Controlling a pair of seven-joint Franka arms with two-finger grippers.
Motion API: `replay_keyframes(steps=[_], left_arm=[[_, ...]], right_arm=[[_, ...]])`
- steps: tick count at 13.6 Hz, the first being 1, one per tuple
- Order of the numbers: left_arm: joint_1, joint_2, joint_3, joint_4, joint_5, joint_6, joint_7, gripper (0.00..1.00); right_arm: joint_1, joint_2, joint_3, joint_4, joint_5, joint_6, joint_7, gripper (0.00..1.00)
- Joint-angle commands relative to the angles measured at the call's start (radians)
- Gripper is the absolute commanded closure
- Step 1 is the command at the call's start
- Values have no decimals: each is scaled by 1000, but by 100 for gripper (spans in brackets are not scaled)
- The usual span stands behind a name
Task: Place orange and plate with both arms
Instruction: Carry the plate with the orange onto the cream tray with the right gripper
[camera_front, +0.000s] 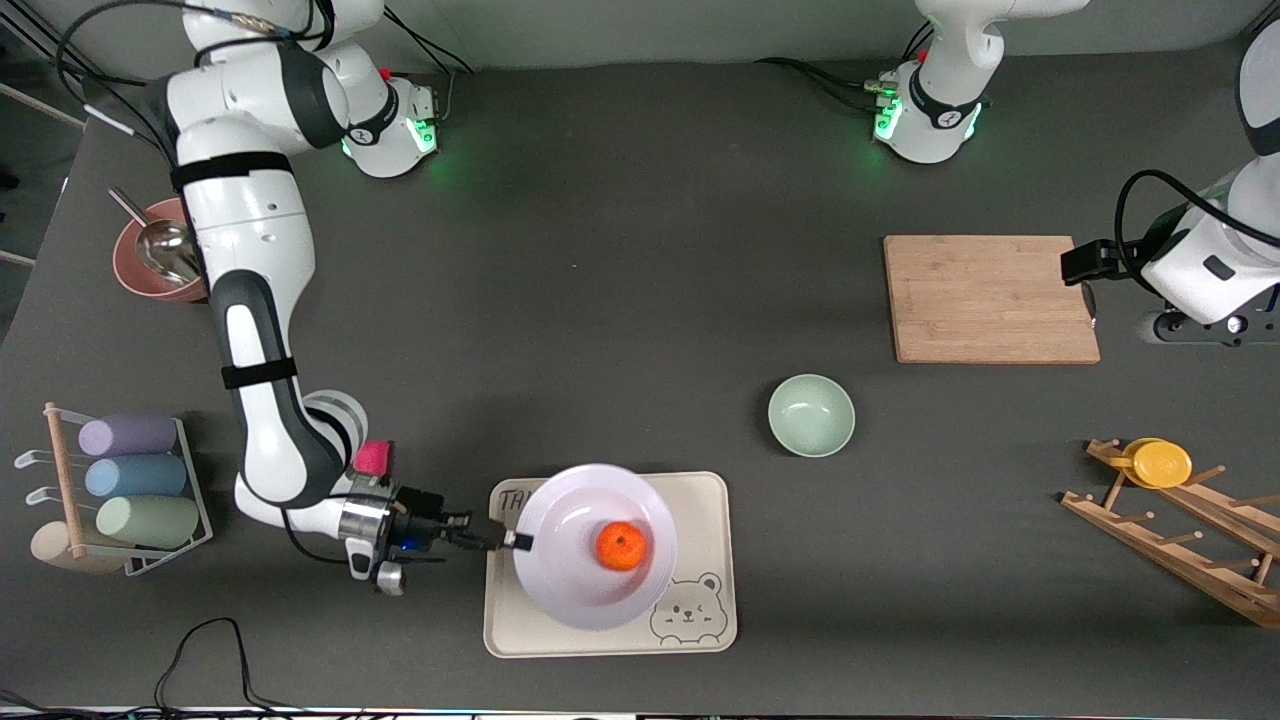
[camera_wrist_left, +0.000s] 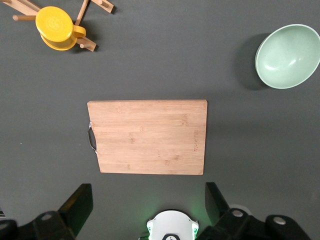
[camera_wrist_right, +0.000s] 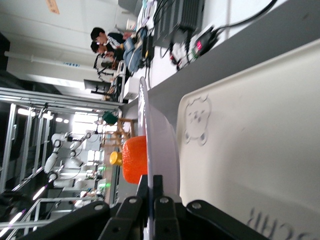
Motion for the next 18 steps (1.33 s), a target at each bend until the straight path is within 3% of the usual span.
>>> replay_keyframes(steps=[1,10,11,12,15,16,18], left_arm=[[-14,6,7,16,16,-18,-12,0],[-14,-1,5,20,9,-49,-12,0],[-14,0,5,19,9,-49,-12,0],[-11,0,5,19,7,-49,-12,0],[-11,-1,5,22,7,-50,-12,0],[-14,-1,7,22,7,-50,-12,0],[-14,-1,5,23,7,-49,-10,0]], right_arm=[[2,105,-12,159,7,54,43,100],[17,145,-3,155,1,90,46,100],[25,144,-4,153,-2,90,48,77],[26,144,-4,153,-16,90,43,1],[26,139,-7,158,-114,93,55,0],[26,130,-15,167,-204,93,102,0],[26,101,-16,203,-470,94,197,0]])
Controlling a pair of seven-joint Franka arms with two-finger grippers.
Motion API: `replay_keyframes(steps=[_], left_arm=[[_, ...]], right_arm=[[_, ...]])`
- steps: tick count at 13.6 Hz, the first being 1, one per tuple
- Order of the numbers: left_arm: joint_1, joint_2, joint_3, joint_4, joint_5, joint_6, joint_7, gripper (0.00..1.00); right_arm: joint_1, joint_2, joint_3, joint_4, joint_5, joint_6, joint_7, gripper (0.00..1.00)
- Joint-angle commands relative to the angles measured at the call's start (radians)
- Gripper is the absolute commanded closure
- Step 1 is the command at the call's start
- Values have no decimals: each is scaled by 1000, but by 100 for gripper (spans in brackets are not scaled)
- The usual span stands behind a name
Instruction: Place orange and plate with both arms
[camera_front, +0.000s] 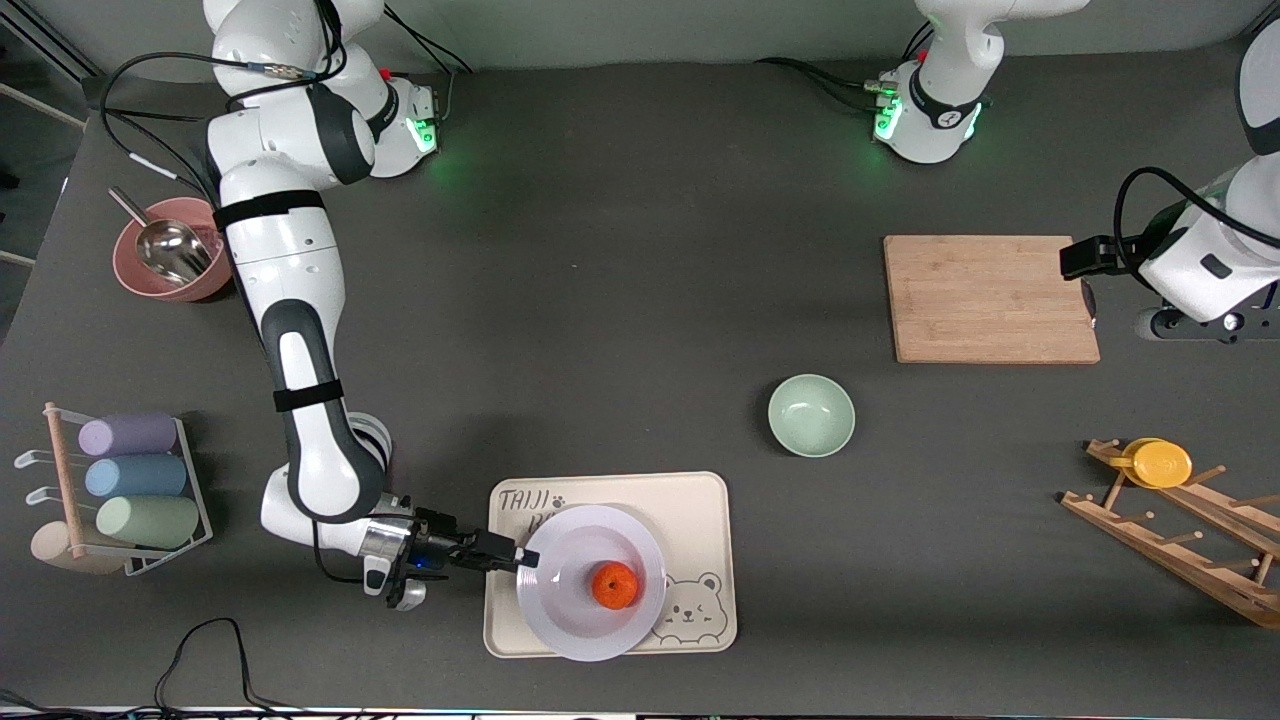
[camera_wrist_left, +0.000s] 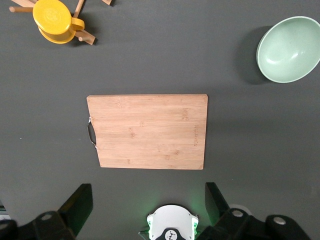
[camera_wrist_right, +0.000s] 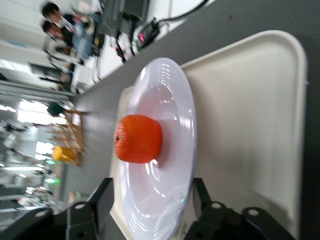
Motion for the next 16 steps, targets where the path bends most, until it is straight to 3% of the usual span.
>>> replay_keyframes(steps=[1,3,6,8,12,16], left_arm=[[-11,-1,6,21,6,-27,-10,0],[-14,-1,6,21,9,-27,-11,0],[-14,-6,6,18,15,-29,3,0],[-17,-10,4,20,13,-38,-6,0],[-14,-13,6,23,4,-43,-7,0],[-19,-21,3,35,3,-66,-20,0]], right_arm=[[6,-39,-11,65,-315,5,138,0],[4,-79,-24,66,-486,-1,154,0],[7,-194,-24,36,-574,-23,270,0],[7,-281,-21,-31,-693,-50,320,0],[-3,-575,-57,-384,-789,-96,326,0],[-8,-890,-59,-674,-1054,-121,465,0]])
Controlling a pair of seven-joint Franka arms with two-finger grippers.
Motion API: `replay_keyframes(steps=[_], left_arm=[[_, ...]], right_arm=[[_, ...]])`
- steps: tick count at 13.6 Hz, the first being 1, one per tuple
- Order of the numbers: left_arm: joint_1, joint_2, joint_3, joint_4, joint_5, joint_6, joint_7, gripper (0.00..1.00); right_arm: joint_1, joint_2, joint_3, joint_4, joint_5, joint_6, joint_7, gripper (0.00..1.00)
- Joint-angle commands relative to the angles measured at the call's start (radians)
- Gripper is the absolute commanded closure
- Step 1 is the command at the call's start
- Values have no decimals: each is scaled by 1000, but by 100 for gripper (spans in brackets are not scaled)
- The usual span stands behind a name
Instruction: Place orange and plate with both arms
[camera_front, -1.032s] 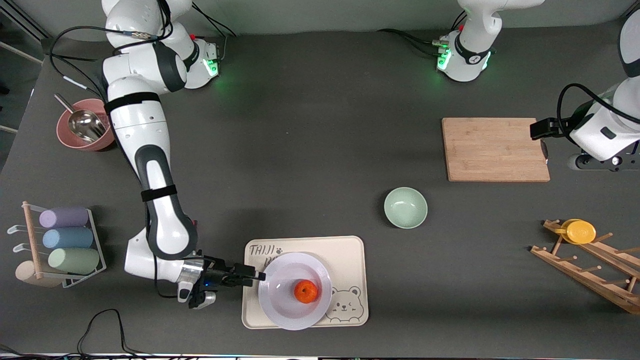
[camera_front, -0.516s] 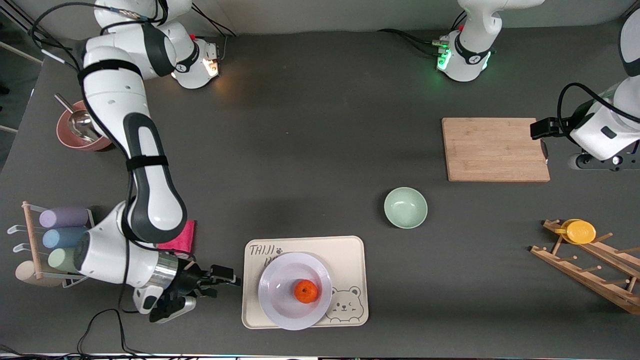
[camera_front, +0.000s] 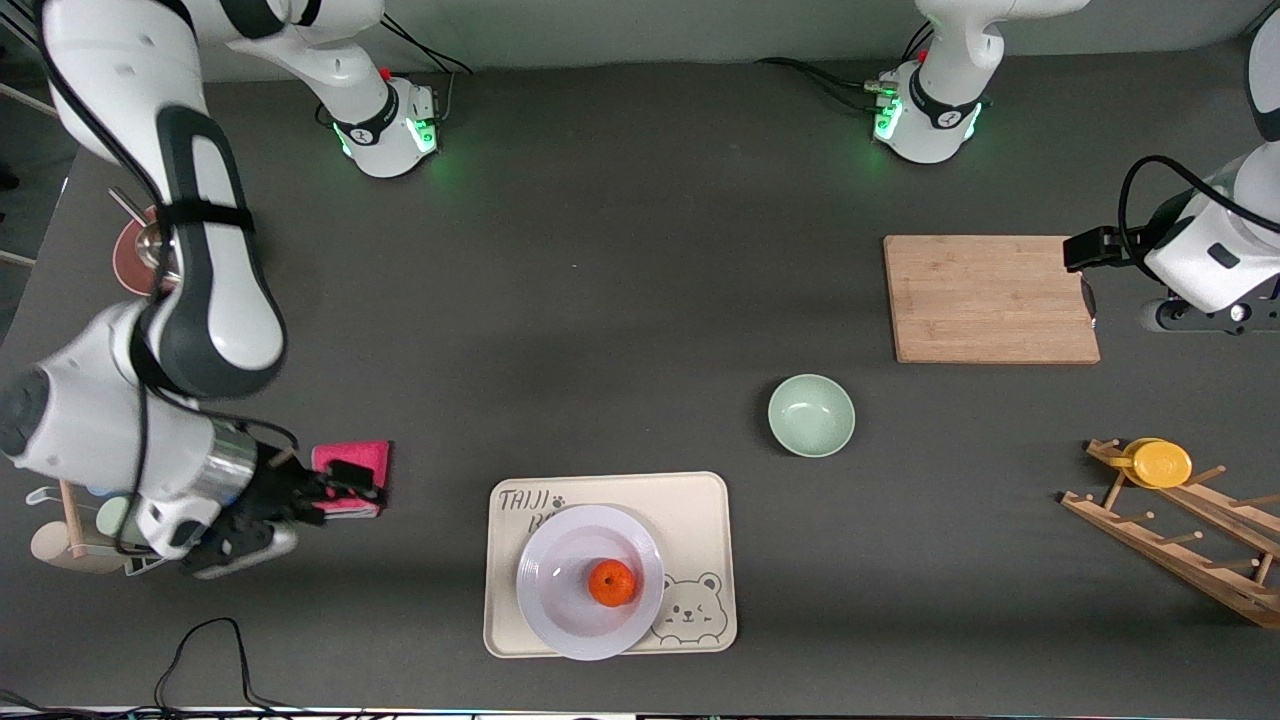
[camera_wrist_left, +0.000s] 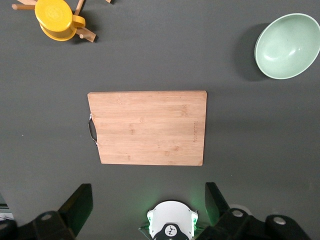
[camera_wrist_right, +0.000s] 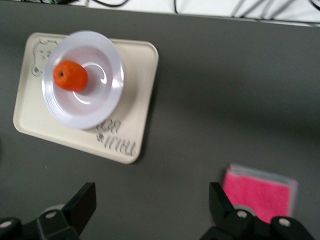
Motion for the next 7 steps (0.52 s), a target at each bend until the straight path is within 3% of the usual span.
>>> replay_keyframes(steps=[1,4,6,7], left_arm=[[-17,-10,5,14,3,-26,-45,0],[-23,-7,-4,15,11,-33,-52,0],[-28,-6,-10,18,12,-35,-49,0],[-26,-7,-8,18,11,-29,-52,0]], right_arm=[[14,-263,4,-241,-165,-65,117,0],[-9,-388,8,-244,-284,-266,257,0],[-44,-497,24,-302,-314,-311,286,0],[-83,-562,66,-346,-325,-311,301,0]])
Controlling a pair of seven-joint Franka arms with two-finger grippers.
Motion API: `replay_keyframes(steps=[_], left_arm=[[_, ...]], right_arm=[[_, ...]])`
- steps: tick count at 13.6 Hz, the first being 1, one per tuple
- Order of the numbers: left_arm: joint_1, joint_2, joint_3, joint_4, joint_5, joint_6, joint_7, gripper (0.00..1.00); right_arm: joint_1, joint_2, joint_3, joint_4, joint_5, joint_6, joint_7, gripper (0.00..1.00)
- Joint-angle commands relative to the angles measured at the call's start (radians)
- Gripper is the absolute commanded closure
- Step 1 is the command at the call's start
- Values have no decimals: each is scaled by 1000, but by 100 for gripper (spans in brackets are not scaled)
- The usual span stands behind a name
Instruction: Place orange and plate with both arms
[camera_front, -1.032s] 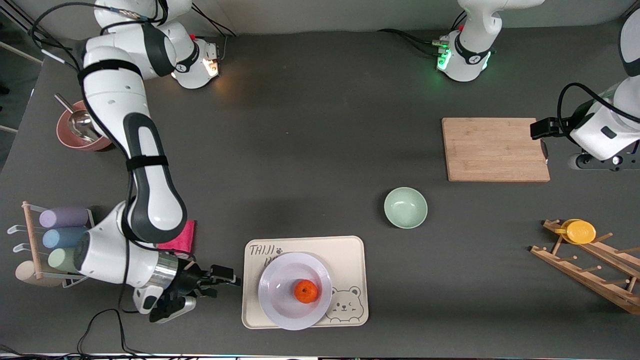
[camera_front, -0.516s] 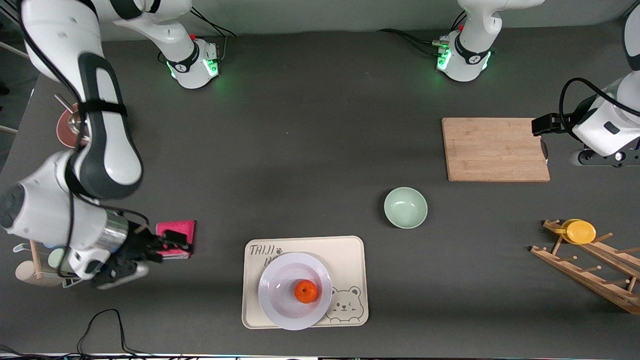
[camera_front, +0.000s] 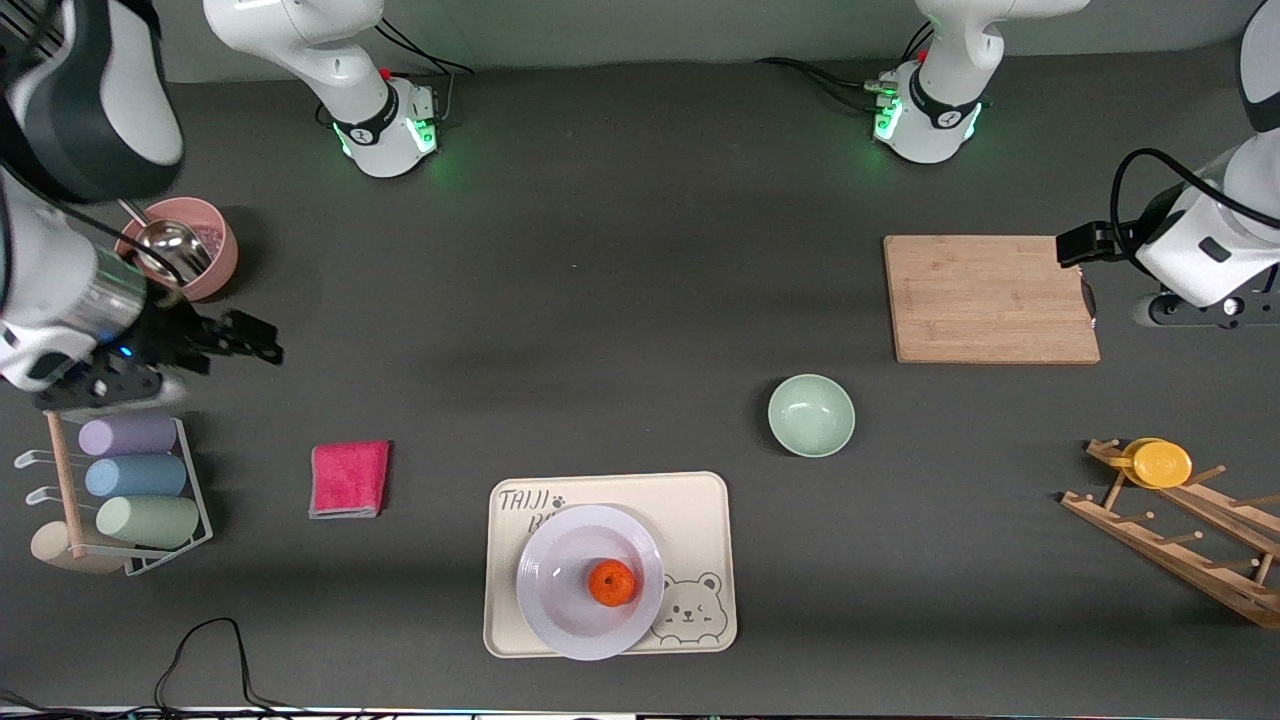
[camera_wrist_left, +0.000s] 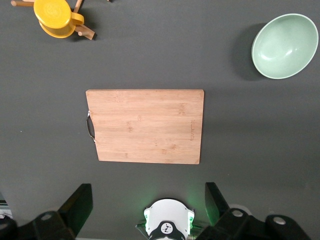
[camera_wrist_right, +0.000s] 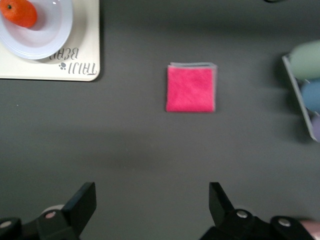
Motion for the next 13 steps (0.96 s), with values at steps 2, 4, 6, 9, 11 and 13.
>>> replay_keyframes(steps=[2,4,6,9,11,13], left_arm=[[-9,-4,4,25,3,-14,-22,0],[-11,-1,5,53,1,-21,-22,0],[-5,-6,7,54,-5,-10,-17,0],[-3,-21,8,50,-11,15,-12,0],[1,-23,13,43,-14,38,-5,0],[0,-21,11,42,-14,44,-5,0]], right_arm=[[-140,-210,164,-150,-82,-21,101,0],[-201,-244,240,-152,-82,-56,103,0],[-224,-294,264,-193,-82,-61,104,0],[-231,-290,258,-190,-68,-64,106,0],[-231,-249,258,-144,-70,-67,104,0],[-231,-206,256,-93,-68,-134,104,0]])
